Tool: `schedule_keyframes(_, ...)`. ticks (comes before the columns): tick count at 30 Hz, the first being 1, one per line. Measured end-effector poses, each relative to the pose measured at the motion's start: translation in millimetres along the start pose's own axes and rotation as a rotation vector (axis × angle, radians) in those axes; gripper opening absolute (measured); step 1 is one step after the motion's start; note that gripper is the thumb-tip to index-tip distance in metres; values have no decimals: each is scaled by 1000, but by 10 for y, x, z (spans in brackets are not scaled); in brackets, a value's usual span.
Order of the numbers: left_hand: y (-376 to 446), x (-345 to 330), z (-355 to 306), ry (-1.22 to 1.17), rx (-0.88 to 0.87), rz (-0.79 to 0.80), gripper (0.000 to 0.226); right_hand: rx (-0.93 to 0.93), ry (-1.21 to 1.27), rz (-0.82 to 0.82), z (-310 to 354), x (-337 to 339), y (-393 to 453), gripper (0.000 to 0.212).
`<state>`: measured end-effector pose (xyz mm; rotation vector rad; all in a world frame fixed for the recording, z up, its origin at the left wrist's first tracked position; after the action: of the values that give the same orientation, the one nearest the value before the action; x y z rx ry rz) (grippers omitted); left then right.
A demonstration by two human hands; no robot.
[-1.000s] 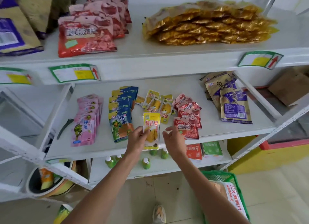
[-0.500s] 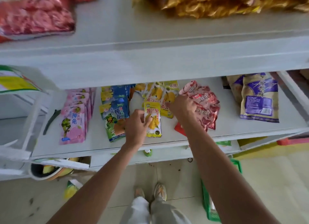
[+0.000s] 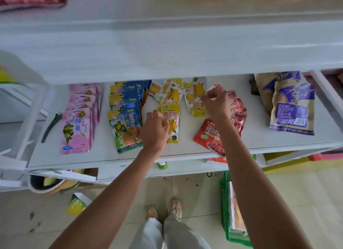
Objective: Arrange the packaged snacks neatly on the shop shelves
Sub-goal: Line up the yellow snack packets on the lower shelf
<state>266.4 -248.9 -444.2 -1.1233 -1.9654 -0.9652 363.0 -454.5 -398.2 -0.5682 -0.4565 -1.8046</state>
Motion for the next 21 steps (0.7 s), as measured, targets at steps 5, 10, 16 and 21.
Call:
schedule_keyframes(5, 180, -37, -80, -2, 14, 20, 19, 56, 205, -113, -132, 231, -335, 23)
schedule_keyframes(10, -12, 226, -274, -234, 116, -16, 19, 7, 431, -49, -208, 434, -849, 7)
schedule_keyframes(16, -749, 961, -502, -853, 244, 352, 23, 131, 524, 81, -62, 506, -1941, 14)
schedule_keyframes(21, -1508, 1665, -370, -949, 207, 221, 28, 211, 544, 149, 82, 778, -2990, 13)
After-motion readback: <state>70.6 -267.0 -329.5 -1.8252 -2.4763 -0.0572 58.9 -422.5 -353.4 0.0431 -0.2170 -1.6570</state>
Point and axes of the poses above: each hand's wrist, its own y-axis towards the middle knuckle, its own x-axis out of the back of the hand, z = x × y, the point moved 1 cm from there along y, towards the middle knuckle, and after that the axes turned 5 degrees about -z, right-handed, at the moved point
